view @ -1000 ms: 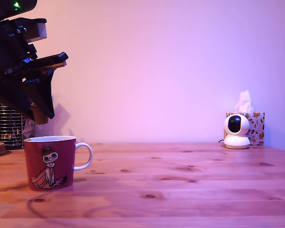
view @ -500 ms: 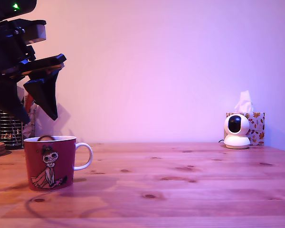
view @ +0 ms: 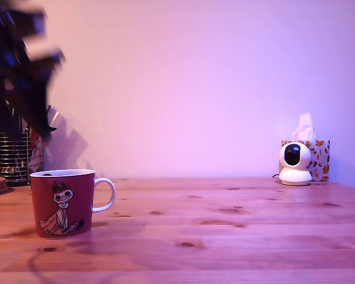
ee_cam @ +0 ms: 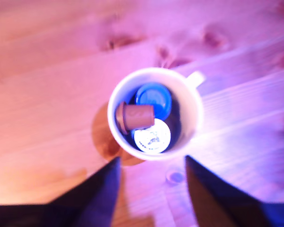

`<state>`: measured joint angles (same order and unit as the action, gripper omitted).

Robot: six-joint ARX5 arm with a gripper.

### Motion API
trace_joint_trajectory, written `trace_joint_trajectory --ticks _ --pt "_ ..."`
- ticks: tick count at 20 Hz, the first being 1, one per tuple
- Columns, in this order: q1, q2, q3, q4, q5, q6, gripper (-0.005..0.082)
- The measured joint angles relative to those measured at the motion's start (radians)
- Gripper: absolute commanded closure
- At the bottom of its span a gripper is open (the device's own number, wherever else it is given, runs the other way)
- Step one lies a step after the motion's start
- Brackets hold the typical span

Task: Pick up the coffee capsules on the table and drop them inside the coffee cup

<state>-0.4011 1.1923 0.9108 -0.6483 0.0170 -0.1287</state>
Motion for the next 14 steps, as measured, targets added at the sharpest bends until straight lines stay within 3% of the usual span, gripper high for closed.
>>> trace_joint_trajectory --ticks 3,7,14 --pt "0.0 -0.123 0.0 -0.007 0.005 0.003 0.0783" --pt "0.0 -0.335 -0.024 0.05 0.071 0.026 0.0783" --pt "0.0 -0.607 -0.109 0.039 0.078 0.028 0.0784"
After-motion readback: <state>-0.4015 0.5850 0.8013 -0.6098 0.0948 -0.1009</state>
